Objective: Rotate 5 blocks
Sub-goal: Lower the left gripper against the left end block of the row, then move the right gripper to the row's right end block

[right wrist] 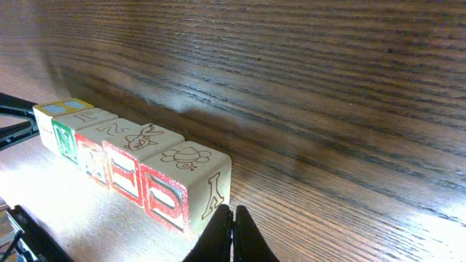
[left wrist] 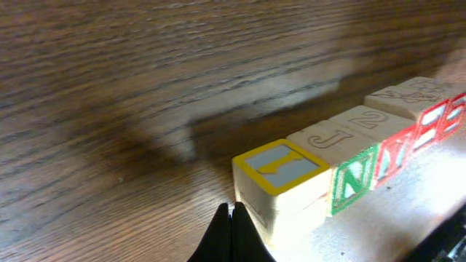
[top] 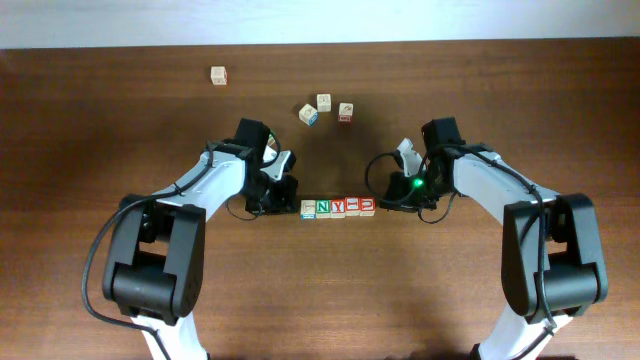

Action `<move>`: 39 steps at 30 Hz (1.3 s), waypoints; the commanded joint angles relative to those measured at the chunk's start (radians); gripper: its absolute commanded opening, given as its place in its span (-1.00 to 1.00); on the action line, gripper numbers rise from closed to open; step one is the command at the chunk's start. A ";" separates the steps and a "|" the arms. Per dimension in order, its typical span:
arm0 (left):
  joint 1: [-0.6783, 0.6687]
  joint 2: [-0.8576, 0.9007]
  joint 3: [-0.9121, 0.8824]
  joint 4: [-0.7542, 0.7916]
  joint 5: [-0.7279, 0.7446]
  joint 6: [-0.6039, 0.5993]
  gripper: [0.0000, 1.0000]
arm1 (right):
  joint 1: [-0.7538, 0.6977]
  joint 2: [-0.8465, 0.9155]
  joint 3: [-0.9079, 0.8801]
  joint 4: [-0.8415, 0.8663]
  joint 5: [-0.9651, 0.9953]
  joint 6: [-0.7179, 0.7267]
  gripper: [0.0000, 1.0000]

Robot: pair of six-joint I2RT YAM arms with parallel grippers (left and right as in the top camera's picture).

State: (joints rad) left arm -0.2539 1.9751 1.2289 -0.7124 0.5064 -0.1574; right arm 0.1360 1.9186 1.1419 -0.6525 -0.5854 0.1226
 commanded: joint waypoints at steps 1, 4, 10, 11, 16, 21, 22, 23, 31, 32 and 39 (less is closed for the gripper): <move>0.026 0.007 0.010 0.005 0.069 -0.004 -1.00 | -0.006 0.001 -0.007 -0.002 -0.006 -0.013 -0.91; 0.047 0.007 0.010 0.005 0.144 0.026 -1.00 | -0.006 0.001 -0.007 -0.002 -0.006 -0.014 -0.90; 0.047 0.007 0.010 0.005 0.163 0.026 -1.00 | -0.006 0.001 -0.007 -0.002 -0.006 -0.013 -0.91; 0.047 0.007 0.010 0.002 0.160 0.025 -1.00 | -0.006 0.001 -0.007 -0.002 -0.006 -0.013 -0.90; 0.047 0.007 0.010 -0.003 0.126 0.024 -1.00 | -0.006 0.001 -0.007 -0.002 -0.006 -0.014 -0.90; 0.045 0.007 0.010 -0.006 0.100 0.015 -1.00 | -0.006 0.001 -0.007 -0.002 -0.006 -0.013 -0.90; 0.042 0.007 0.010 -0.006 0.098 0.013 -1.00 | -0.006 0.001 -0.007 -0.002 -0.006 -0.013 -0.91; 0.038 0.007 0.010 -0.006 0.099 0.013 -1.00 | -0.005 0.001 -0.007 -0.002 -0.006 -0.013 -0.91; 0.010 0.007 0.010 0.002 0.073 -0.013 -1.00 | -0.006 0.001 -0.007 -0.002 -0.006 -0.010 -0.90; 0.010 0.007 0.010 0.002 0.073 -0.013 -1.00 | -0.005 0.001 -0.007 -0.002 -0.006 -0.010 -0.90; 0.010 0.007 0.010 0.007 0.072 -0.013 -1.00 | -0.006 0.001 -0.007 -0.028 -0.007 -0.010 -0.92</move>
State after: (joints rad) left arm -0.2432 1.9751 1.2289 -0.7124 0.5869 -0.1616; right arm 0.1360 1.9186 1.1419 -0.6708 -0.5854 0.1230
